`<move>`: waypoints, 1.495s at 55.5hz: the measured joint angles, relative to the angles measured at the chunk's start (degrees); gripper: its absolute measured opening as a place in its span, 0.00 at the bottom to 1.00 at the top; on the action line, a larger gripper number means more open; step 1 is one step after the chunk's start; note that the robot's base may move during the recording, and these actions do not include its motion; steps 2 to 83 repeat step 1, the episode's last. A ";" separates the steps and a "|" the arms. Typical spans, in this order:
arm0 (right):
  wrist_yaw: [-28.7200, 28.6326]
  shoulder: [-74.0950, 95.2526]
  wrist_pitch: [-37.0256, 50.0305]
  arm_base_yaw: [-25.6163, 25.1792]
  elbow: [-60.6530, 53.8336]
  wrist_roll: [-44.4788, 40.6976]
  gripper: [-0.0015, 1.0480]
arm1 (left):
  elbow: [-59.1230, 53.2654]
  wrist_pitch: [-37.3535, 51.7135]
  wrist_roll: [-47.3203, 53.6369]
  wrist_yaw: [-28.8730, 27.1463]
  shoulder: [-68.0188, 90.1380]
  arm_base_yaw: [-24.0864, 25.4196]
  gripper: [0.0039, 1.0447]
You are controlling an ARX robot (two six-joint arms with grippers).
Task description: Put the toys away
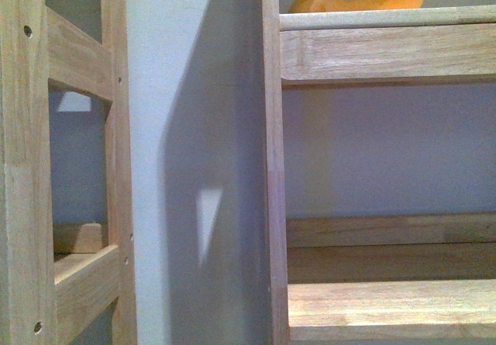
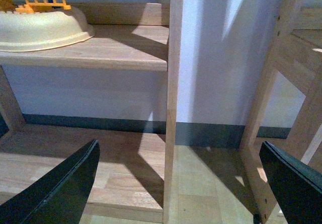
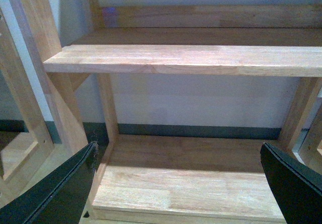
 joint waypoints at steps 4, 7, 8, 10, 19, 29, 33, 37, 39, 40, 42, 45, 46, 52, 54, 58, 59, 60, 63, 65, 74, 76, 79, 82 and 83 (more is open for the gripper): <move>0.02 0.00 0.00 0.00 0.00 0.00 0.94 | 0.00 0.00 0.00 0.00 0.00 0.00 0.94; 0.02 0.00 0.00 0.00 0.00 0.00 0.94 | 0.00 0.00 0.00 0.00 0.00 0.00 0.94; 0.02 0.00 0.00 0.00 0.00 0.00 0.94 | 0.00 0.00 0.00 0.00 0.00 0.00 0.94; 0.02 0.00 0.00 0.00 0.00 0.00 0.94 | 0.00 0.00 0.00 0.00 0.00 0.00 0.94; 0.02 0.00 0.00 0.00 0.00 0.00 0.94 | 0.00 0.00 0.00 0.00 0.00 0.00 0.94; 0.02 0.00 0.00 0.00 0.00 0.00 0.94 | 0.00 0.00 0.00 0.00 0.00 0.00 0.94; 0.02 0.00 0.00 0.00 0.00 0.00 0.94 | 0.00 0.00 0.00 0.00 0.00 0.00 0.94; 0.02 0.00 0.00 0.00 0.00 0.00 0.94 | 0.00 0.00 0.00 0.00 0.00 0.00 0.94; 0.02 0.00 0.00 0.00 0.00 0.00 0.94 | 0.00 0.00 0.00 0.00 0.00 0.00 0.94; 0.02 0.00 0.00 0.00 0.00 0.00 0.94 | 0.00 0.00 0.00 0.00 0.00 0.00 0.94; 0.02 0.00 0.00 0.00 0.00 0.00 0.94 | 0.00 0.00 0.00 0.00 0.00 0.00 0.94; 0.02 0.00 0.00 0.00 0.00 0.00 0.94 | 0.00 0.00 0.00 0.00 0.00 0.00 0.94; 0.02 0.00 0.00 0.00 0.00 0.00 0.94 | 0.00 0.00 0.00 0.00 0.00 0.00 0.94; 0.02 0.00 0.00 0.00 0.00 0.00 0.94 | 0.00 0.00 0.00 0.00 0.00 0.00 0.94; 0.02 0.00 0.00 0.00 0.00 0.00 0.94 | 0.00 0.00 0.00 0.00 0.00 0.00 0.94; 0.02 0.00 0.00 0.00 0.00 0.00 0.94 | 0.00 0.00 0.00 0.00 0.00 0.00 0.94; 0.02 0.00 0.00 0.00 0.00 0.00 0.94 | 0.00 0.00 0.00 0.00 0.00 0.00 0.94; 0.02 0.00 0.00 0.00 0.00 0.00 0.94 | 0.00 0.00 0.00 0.00 0.00 0.00 0.94; 0.02 0.00 0.00 0.00 0.00 0.00 0.94 | 0.00 0.00 0.00 0.00 0.00 0.00 0.94; 0.02 0.00 0.00 0.00 0.00 0.00 0.94 | 0.00 0.00 0.00 0.00 0.00 0.00 0.94; 0.02 0.00 0.00 0.00 0.00 0.00 0.94 | 0.00 0.00 0.00 0.00 0.00 0.00 0.94; 0.02 0.00 0.00 0.00 0.00 0.00 0.94 | 0.00 0.00 0.00 0.00 0.00 0.00 0.94; 0.02 0.00 0.00 0.00 0.00 0.00 0.94 | 0.00 0.00 0.00 0.00 0.00 0.00 0.94; 0.02 0.00 0.00 0.00 0.00 0.00 0.94 | 0.00 0.00 0.00 0.00 0.00 0.00 0.94; 0.02 0.00 0.00 0.00 0.00 0.00 0.94 | 0.00 0.00 0.00 0.00 0.00 0.00 0.94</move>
